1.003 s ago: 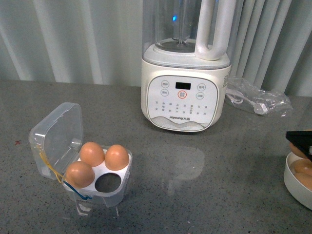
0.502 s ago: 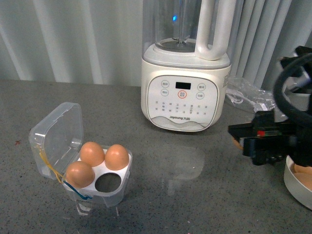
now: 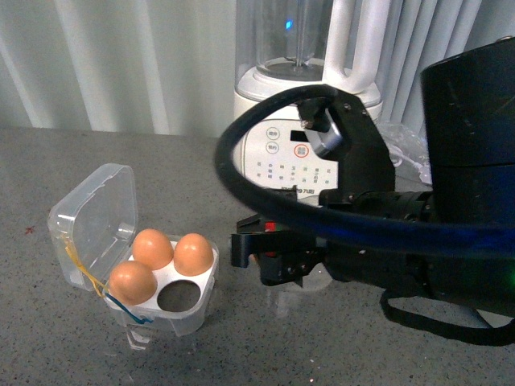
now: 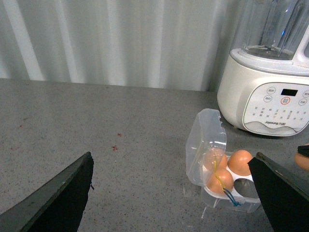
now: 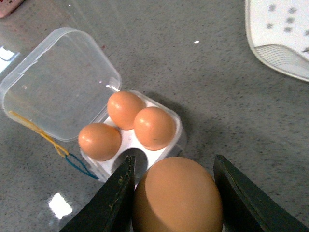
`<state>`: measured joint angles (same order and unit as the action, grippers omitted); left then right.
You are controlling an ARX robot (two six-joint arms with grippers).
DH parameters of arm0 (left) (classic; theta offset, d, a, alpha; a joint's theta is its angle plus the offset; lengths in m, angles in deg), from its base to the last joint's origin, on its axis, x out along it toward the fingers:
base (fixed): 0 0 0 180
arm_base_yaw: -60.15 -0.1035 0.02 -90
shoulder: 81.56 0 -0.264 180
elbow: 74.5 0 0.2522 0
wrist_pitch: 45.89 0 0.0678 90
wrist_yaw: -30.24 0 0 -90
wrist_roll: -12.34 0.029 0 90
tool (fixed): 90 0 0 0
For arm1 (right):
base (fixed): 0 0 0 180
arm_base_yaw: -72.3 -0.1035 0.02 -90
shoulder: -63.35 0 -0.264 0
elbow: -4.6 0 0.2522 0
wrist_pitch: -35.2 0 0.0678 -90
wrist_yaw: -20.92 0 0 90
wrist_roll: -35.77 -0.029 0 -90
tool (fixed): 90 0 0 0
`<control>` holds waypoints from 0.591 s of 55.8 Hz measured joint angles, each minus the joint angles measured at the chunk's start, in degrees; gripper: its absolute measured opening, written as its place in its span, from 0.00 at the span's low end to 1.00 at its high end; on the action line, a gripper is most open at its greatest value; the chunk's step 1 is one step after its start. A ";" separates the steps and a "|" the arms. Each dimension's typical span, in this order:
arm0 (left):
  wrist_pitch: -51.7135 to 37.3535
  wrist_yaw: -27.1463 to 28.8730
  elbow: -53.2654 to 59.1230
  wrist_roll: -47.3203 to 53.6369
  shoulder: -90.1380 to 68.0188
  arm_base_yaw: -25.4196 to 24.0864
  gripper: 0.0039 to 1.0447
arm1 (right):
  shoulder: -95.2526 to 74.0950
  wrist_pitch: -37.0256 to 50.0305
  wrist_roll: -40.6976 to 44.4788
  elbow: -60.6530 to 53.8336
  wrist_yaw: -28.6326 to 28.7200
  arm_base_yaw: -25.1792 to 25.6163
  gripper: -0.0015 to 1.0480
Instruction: Put egg into box
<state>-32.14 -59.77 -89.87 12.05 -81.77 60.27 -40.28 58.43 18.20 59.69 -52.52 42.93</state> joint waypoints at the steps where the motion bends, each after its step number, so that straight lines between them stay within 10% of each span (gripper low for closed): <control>1: 0.00 0.00 0.00 0.00 0.00 0.00 0.94 | -0.24 0.00 -0.42 0.22 0.11 -0.44 0.40; 33: 0.00 0.00 0.00 0.00 0.00 0.00 0.94 | -9.09 0.37 -6.51 6.97 -2.32 -6.21 0.40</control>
<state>-32.14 -59.77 -89.87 12.05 -81.77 60.27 -49.38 58.80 11.69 66.66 -54.84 36.73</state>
